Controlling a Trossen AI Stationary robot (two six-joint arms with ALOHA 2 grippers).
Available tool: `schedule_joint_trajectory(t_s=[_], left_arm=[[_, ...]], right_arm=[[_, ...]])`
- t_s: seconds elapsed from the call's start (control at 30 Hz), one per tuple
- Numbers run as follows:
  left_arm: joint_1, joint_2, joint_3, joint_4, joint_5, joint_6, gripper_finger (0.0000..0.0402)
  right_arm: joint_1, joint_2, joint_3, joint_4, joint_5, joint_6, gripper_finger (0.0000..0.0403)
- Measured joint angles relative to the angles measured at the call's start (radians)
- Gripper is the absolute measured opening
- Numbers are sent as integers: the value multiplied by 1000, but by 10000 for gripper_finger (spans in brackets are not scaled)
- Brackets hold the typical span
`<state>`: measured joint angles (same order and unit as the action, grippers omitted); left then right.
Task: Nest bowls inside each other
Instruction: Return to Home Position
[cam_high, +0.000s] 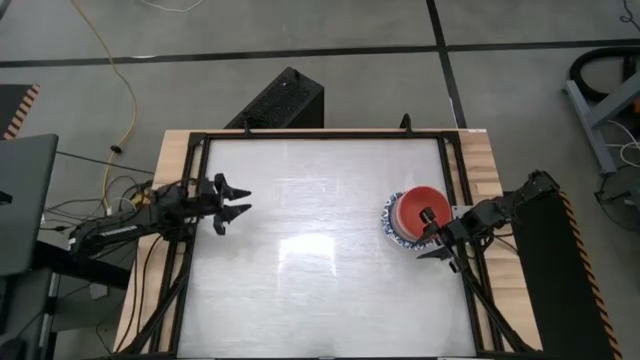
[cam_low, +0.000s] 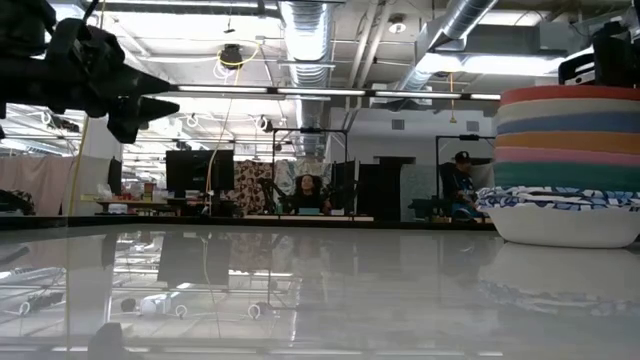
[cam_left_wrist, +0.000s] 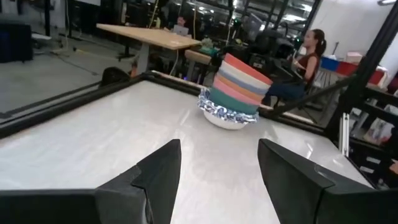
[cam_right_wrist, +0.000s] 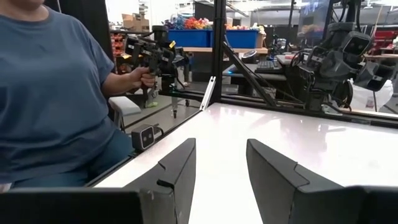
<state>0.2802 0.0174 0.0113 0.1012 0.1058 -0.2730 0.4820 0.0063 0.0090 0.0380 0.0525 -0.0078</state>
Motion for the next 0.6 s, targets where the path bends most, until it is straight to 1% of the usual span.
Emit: schedule_joint_trajectory(t_s=[0.23,0.33,0.6], left_arm=[[0,2,0,-14,-3,-53,203],[0,2,-1,-53,4,-80,203],[0,2,4,-76,-2,-18,203]], right_arm=[[0,0,0,1,0,0,162],[0,0,0,0,0,0,162],[0,0,0,0,0,0,162]])
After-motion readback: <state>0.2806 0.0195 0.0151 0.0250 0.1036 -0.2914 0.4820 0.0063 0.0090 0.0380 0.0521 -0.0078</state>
